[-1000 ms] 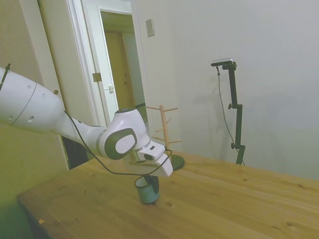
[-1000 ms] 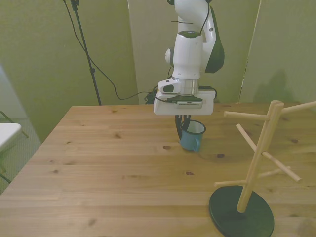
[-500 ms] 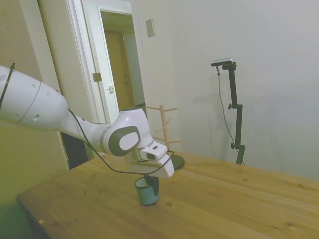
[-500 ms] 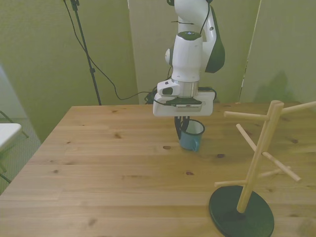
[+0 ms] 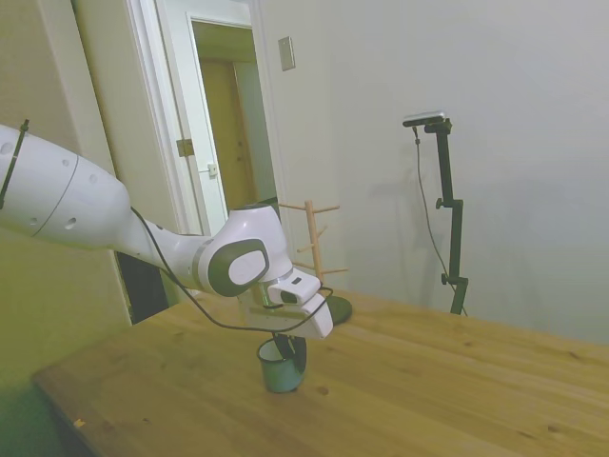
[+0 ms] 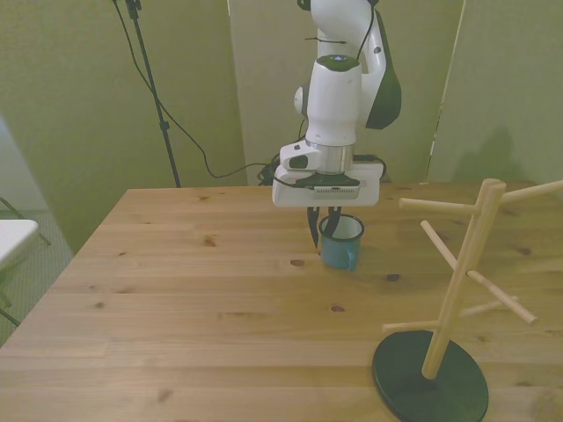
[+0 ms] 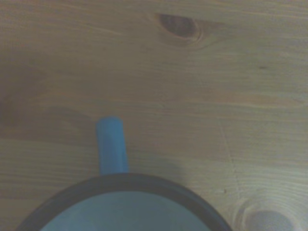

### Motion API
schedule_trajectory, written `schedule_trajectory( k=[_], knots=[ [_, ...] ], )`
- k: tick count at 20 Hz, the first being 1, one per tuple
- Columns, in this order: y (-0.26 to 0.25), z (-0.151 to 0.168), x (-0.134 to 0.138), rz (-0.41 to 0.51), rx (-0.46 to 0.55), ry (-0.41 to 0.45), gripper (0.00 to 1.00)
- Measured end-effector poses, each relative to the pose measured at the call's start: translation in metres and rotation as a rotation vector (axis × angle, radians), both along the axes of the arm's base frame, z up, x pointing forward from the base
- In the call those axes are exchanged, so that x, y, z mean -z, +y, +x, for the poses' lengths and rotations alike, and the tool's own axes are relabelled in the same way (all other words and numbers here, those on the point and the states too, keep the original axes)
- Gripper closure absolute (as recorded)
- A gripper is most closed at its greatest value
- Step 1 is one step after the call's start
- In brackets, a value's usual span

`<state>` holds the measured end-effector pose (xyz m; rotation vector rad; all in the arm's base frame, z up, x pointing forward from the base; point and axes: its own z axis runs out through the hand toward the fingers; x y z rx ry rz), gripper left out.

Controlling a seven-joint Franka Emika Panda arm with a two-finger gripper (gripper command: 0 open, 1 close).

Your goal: Unload the mug

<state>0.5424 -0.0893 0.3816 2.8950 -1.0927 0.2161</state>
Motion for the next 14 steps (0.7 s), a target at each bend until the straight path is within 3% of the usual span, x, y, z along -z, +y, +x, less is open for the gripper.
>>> schedule_trajectory(
  k=[14],
  knots=[
    [0.001,0.008,-0.021,-0.001,0.002,0.005,0.0]
  ],
)
